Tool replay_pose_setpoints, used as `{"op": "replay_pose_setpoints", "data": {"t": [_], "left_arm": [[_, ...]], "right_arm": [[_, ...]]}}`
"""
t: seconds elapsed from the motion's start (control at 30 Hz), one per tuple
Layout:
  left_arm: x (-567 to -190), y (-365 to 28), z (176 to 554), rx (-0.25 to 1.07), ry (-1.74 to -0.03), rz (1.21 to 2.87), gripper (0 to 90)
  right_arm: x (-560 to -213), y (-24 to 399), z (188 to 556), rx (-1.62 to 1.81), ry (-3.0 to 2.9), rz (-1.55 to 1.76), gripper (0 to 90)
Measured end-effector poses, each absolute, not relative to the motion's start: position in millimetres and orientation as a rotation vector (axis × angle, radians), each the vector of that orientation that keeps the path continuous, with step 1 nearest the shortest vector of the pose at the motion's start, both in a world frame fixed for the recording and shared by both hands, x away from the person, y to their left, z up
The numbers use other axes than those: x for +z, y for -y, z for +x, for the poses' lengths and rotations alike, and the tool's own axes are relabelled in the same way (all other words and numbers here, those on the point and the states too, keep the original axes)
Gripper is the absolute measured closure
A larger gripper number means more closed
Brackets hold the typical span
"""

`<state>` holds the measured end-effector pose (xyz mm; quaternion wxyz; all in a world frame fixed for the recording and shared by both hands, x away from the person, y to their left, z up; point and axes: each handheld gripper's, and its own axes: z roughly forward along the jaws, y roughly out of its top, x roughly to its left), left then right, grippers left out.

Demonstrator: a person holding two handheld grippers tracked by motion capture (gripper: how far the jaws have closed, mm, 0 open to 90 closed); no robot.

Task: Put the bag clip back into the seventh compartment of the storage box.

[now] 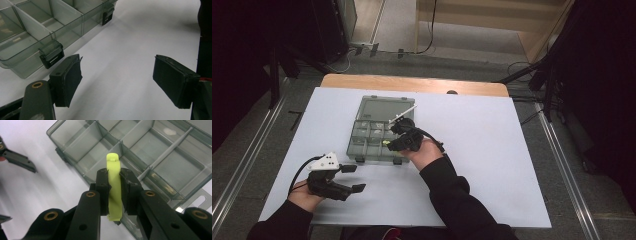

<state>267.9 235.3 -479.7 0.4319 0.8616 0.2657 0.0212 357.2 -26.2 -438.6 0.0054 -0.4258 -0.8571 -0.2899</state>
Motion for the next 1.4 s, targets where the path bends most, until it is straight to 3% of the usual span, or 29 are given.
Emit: {"op": "replay_pose_setpoints", "data": {"t": [0.87, 0.97, 1.4], "left_arm": [[-479, -235, 268, 0.053, -0.657, 2.146, 22.3], [-479, -235, 268, 0.052, -0.657, 2.147, 22.3], [-480, -235, 268, 0.051, -0.657, 2.147, 22.3]], "right_arm": [[-452, 12, 367, -0.889, 2.674, -1.433, 78.5], [-453, 10, 367, -0.884, 2.672, -1.412, 71.7], [-447, 19, 361, -0.936, 2.67, -1.348, 61.2]]}}
